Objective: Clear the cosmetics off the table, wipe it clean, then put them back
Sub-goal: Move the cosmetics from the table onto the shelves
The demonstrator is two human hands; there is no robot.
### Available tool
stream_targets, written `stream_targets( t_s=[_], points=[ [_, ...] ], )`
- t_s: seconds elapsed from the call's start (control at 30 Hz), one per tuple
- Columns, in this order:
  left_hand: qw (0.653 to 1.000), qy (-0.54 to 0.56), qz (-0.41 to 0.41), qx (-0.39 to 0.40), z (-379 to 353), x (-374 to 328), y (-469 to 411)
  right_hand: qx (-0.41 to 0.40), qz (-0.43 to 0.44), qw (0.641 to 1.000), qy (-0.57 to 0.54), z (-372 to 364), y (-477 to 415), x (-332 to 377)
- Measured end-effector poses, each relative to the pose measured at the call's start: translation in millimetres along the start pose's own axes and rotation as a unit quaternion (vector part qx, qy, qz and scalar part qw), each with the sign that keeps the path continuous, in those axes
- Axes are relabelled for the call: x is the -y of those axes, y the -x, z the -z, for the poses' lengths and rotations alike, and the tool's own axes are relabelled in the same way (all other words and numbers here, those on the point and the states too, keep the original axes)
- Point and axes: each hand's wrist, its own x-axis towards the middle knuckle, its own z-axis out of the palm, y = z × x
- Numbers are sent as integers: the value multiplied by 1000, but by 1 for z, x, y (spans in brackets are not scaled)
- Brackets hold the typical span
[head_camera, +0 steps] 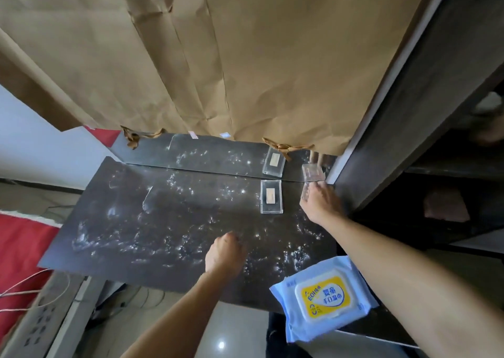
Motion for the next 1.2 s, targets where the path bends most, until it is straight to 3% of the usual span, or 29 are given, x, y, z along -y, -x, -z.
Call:
stream_targets(
  t_s=[0.17, 0.33, 0.6, 0.83, 1.07, 1.2],
  points=[
    [998, 10, 41, 40, -22, -36, -63, 1, -14, 1000, 0, -27, -31, -8],
    [997, 44, 65, 22, -40, -76, -105, -12, -27, 999, -12, -39, -32, -17],
    [995, 8, 95, 23, -49, -94, -128, -31, -58, 997, -29, -48, -34, -22],
    [999, 12, 45, -3, -44, -89, -116, -37, -44, 995, -86, -44, -33, -25],
    [982, 179, 63, 16, -20, -59, -95, -46, -25, 992, -117, -34, 2, -18],
    [938, 325, 78, 94, 0, -39, -62, -78, -22, 985, -153, -18, 48, -18]
  ],
)
